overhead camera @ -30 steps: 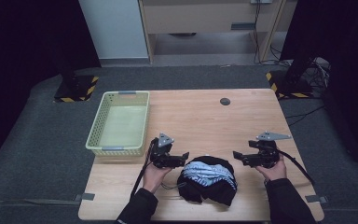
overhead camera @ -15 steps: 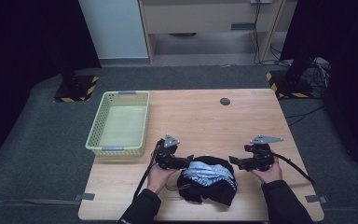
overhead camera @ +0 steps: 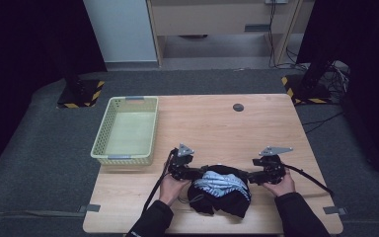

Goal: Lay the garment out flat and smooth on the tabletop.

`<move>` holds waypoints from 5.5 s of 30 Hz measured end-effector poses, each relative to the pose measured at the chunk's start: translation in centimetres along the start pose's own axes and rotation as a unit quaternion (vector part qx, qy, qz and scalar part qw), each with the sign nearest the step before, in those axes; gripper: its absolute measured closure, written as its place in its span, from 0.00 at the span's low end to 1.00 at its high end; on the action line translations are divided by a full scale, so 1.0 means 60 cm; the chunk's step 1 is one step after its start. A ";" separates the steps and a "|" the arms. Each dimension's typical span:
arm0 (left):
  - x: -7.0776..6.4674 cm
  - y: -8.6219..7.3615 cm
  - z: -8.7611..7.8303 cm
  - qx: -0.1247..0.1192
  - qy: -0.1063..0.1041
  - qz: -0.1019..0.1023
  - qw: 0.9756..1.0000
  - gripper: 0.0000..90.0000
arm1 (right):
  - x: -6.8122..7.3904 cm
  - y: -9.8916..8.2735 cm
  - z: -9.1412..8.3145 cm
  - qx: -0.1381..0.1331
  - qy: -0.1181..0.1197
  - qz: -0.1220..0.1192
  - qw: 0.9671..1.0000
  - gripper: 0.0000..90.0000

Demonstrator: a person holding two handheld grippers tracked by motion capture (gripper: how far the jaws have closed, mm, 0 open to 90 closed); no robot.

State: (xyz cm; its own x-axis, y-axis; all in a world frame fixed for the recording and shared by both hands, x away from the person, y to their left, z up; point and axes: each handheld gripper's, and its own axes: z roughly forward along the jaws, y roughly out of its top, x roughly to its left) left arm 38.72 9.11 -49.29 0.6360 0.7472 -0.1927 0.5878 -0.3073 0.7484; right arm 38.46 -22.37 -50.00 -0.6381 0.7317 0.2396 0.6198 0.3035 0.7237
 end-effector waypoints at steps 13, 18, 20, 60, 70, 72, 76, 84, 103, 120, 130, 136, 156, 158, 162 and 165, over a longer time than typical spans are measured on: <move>0.000 -0.013 0.015 0.033 -0.025 -0.009 0.999 0.47 | 0.007 -0.011 0.021 0.031 0.022 -0.004 0.999 0.30; -0.001 -0.017 0.017 0.041 -0.036 -0.010 0.998 0.58 | 0.008 -0.014 0.027 0.047 0.035 -0.006 0.998 0.40; -0.002 -0.019 0.017 0.043 -0.038 -0.011 0.998 0.62 | 0.008 -0.015 0.028 0.050 0.039 -0.010 0.998 0.46; -0.027 -0.008 -0.021 0.006 -0.048 0.027 0.998 0.98 | 0.009 -0.002 -0.001 -0.012 0.053 0.002 0.999 0.82; -0.037 0.006 -0.044 -0.021 -0.045 0.041 0.998 0.98 | 0.019 0.015 -0.023 -0.040 0.051 -0.026 0.998 0.84; -0.038 0.009 -0.050 -0.027 -0.047 0.040 0.998 0.98 | 0.018 0.016 -0.025 -0.043 0.051 -0.024 0.997 0.84; -0.043 0.016 -0.060 -0.038 -0.047 0.047 0.997 0.98 | 0.020 0.023 -0.034 -0.056 0.050 -0.025 0.997 0.84; -0.049 0.035 -0.076 -0.060 -0.042 0.052 0.996 0.98 | 0.022 0.041 -0.050 -0.084 0.047 -0.028 0.995 0.84; -0.055 0.072 -0.114 -0.110 -0.030 0.057 0.992 0.98 | 0.044 0.097 -0.086 -0.138 0.025 -0.050 0.989 0.84; -0.060 0.136 -0.148 -0.151 0.000 0.083 0.985 0.98 | 0.054 0.157 -0.122 -0.201 -0.001 -0.061 0.978 0.84; -0.045 0.187 -0.138 -0.165 0.033 0.094 0.981 0.98 | 0.042 0.197 -0.111 -0.229 -0.035 -0.055 0.971 0.84; -0.022 0.223 -0.115 -0.181 0.046 0.080 0.979 0.98 | 0.027 0.230 -0.094 -0.256 -0.065 -0.035 0.964 0.84; 0.041 0.248 -0.102 -0.227 0.112 0.019 0.967 0.49 | -0.043 0.264 -0.043 -0.259 -0.138 0.028 0.956 0.29; 0.034 0.240 -0.118 -0.225 0.109 0.028 0.968 0.46 | -0.042 0.260 -0.049 -0.256 -0.139 0.028 0.956 0.28; 0.023 0.217 -0.139 -0.214 0.110 0.042 0.970 0.40 | -0.039 0.242 -0.071 -0.250 -0.131 0.026 0.959 0.23; 0.020 0.194 -0.148 -0.202 0.105 0.046 0.973 0.37 | -0.035 0.223 -0.080 -0.241 -0.129 0.018 0.962 0.19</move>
State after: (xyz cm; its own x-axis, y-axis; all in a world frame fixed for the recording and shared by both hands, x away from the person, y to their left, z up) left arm 41.93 11.66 -35.18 0.5360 0.8441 -0.0118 0.2620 -0.1531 0.9529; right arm 45.91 -22.79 -37.72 -0.4466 0.8825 0.1474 0.3158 0.0013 0.9488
